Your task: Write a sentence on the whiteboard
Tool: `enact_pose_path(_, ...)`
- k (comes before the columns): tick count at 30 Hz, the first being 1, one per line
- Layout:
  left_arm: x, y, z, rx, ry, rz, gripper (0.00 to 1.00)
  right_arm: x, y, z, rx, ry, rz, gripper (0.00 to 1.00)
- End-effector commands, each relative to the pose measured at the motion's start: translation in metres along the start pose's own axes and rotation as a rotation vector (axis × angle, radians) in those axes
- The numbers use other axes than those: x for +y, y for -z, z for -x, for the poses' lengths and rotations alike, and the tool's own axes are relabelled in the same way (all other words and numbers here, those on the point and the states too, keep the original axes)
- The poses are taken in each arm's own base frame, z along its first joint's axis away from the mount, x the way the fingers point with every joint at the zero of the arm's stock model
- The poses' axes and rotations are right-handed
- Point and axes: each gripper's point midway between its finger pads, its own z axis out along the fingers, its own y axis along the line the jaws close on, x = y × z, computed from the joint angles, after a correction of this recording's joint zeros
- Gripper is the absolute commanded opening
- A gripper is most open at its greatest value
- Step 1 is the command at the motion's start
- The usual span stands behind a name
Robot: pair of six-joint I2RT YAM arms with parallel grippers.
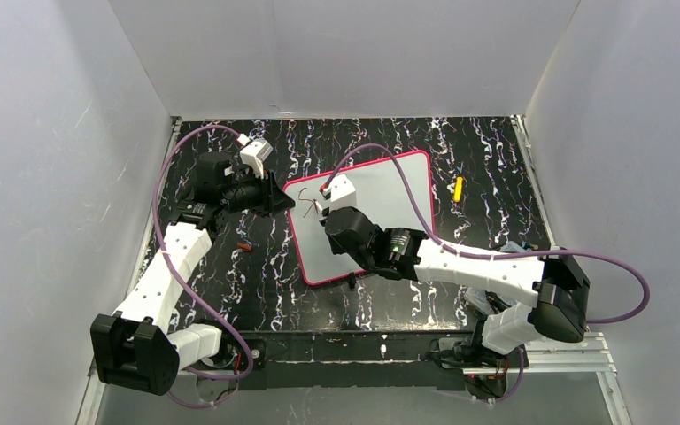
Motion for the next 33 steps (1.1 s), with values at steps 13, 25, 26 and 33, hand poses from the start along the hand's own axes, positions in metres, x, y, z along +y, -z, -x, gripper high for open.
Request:
enact_pose_path(13, -0.008, 0.006, -0.004, 0.007, -0.041, -0.016, 0.00, -0.025, 0.008, 0.005, -0.029, -0.068, -0.081, 0.01)
enact_pose_path(25, -0.006, 0.006, -0.004, 0.008, -0.041, -0.009, 0.00, -0.022, 0.007, -0.029, 0.059, -0.075, -0.044, 0.01)
enact_pose_path(26, -0.006, 0.006, -0.005, 0.009, -0.038, -0.008, 0.00, -0.022, 0.007, -0.030, 0.060, -0.077, -0.042, 0.01)
enact_pose_path(33, -0.005, 0.005, -0.005, 0.010, -0.040, -0.005, 0.00, -0.017, 0.008, -0.031, 0.071, -0.084, -0.019, 0.01)
